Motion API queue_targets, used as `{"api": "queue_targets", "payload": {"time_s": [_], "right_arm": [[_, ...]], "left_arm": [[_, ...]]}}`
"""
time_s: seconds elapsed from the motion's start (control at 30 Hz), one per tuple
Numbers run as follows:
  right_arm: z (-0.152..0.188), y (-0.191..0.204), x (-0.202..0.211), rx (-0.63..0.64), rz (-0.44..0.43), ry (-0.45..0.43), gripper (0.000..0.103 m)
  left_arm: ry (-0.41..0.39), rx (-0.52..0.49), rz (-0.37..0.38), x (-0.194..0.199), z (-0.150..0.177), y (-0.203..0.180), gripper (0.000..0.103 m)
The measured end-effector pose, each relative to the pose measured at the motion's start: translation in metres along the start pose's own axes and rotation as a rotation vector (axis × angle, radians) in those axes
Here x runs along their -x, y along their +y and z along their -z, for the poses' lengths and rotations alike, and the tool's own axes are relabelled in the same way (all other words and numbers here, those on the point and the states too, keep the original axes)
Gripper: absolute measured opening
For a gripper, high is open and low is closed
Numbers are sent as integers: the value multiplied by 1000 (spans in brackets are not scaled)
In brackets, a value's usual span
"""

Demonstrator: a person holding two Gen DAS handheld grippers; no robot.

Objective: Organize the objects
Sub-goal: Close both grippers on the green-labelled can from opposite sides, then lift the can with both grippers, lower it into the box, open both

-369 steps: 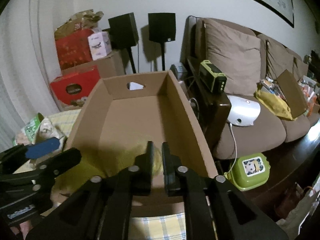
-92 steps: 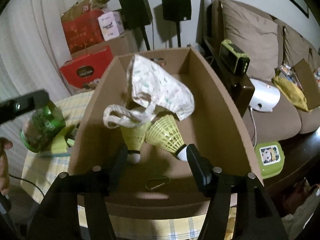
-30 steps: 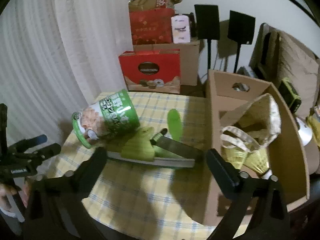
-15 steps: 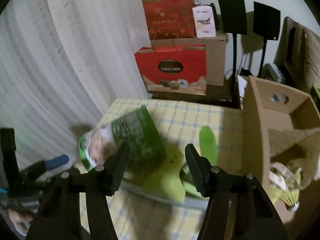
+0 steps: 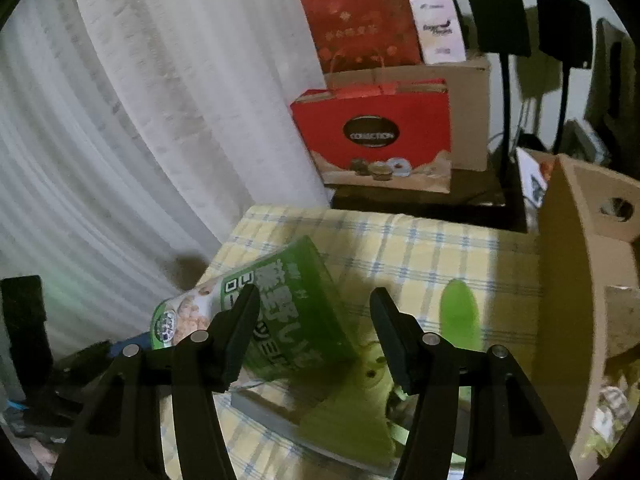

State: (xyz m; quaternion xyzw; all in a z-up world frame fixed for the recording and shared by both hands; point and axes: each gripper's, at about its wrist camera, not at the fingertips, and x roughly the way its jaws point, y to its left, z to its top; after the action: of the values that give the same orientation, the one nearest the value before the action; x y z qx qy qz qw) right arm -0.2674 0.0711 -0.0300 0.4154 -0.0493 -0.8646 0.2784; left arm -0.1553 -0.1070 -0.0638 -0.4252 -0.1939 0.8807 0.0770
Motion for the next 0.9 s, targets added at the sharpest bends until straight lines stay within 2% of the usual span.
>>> {"api": "queue_targets", "payload": {"time_s": [0.1,0.33,0.5,0.63,0.9], "right_arm": [[0,-2,-8,-9,-24,24,60],[3,0,-20,-2,-62,66,57],[4,12,-12,50,-43,54,57],[2,22,11,96,-16,-7,57],[-13,17,73,109,33,-98,57]], "left_arm": [[22,7,14,-7,-2,0,56],[25,5,-16,-11,-4,0,48],[8,-14,-50,-3,-9,-8,48],[-18,7,4,11,-16,-13,50],[-64,-84,43,34,-38,-69,50]]}}
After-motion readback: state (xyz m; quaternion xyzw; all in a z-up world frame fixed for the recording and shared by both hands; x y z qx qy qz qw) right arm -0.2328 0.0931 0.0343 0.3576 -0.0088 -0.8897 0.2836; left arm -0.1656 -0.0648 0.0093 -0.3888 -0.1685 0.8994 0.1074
